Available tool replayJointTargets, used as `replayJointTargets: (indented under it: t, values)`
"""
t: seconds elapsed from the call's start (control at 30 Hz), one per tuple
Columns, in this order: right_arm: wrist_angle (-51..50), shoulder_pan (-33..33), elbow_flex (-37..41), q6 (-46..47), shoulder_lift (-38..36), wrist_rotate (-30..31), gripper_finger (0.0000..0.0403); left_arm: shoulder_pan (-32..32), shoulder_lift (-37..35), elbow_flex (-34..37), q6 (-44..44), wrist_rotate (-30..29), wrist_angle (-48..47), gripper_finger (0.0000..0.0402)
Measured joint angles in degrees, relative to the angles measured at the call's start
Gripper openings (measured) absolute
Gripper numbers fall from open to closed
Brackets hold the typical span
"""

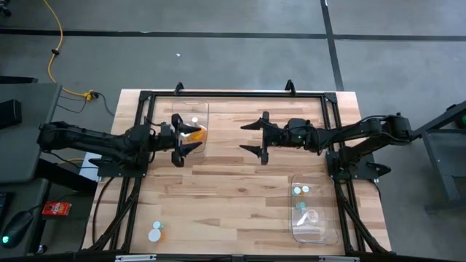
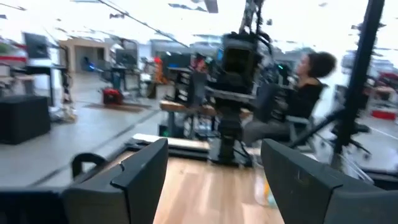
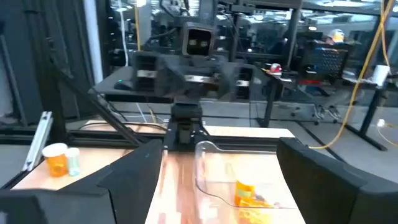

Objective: Pick and place medicine bottles into bin by pill shape (circle, oval)
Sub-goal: Put the orange capsule bottle into the left transparent bin

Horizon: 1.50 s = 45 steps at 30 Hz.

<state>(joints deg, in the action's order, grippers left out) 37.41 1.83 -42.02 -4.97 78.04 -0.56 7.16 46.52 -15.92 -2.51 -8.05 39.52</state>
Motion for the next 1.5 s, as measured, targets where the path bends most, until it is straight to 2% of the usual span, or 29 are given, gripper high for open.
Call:
replayJointTargets:
  t: [0.57,0.73,0.8,0.9,1.0,1.1,1.2,1.33,1.5]
  values:
    - [0.09,-1.23,0.0,0.13,-0.02,-0.11,0.0312,-0.04,-0.46,0.0,0.55,3.67,0.57,0.0248]
    - [0.1,-1.23,0.0,0.08,-0.01,-0.11,0.0312,-0.73,-0.46,-0.03,-3.06,9.36,0.54,0.0248]
    - [0.09,-1.23,0.0,0.08,-0.02,-0.11,0.0312,-1.89,-0.45,-0.99,-4.32,9.42,-1.52,0.0248]
    - [0.04,-1.23,0.0,0.01,-0.02,-0.11,0.0312,-4.79,-0.44,-5.51,-5.11,8.76,-13.86,0.0248]
    - [0.01,-1.1,0.0,-0.07,-0.02,-0.11,0.0312,-9.43,0.36,-13.74,-7.27,6.15,-33.4,0.0248]
    - [-0.03,-1.08,0.0,-0.09,-0.02,-0.11,0.0312,-15.97,4.18,-22.29,-12.24,0.69,-52.53,0.0248]
    - [-0.04,-1.08,0.0,-0.01,-0.02,-0.11,0.0312,-23.39,9.2,-29.79,-20.7,-2.82,-67.3,0.0248]
    - [-0.02,-1.08,0.0,-0.01,-0.02,-0.11,0.0312,-32.85,17.02,-37.07,-35.28,-3.49,-84.02,0.0249]
    - [-0.07,-1.08,0.0,-0.03,-0.02,0.16,0.0312,-42.01,25.45,-44.24,-52.67,1.2,-99.87,0.0248]
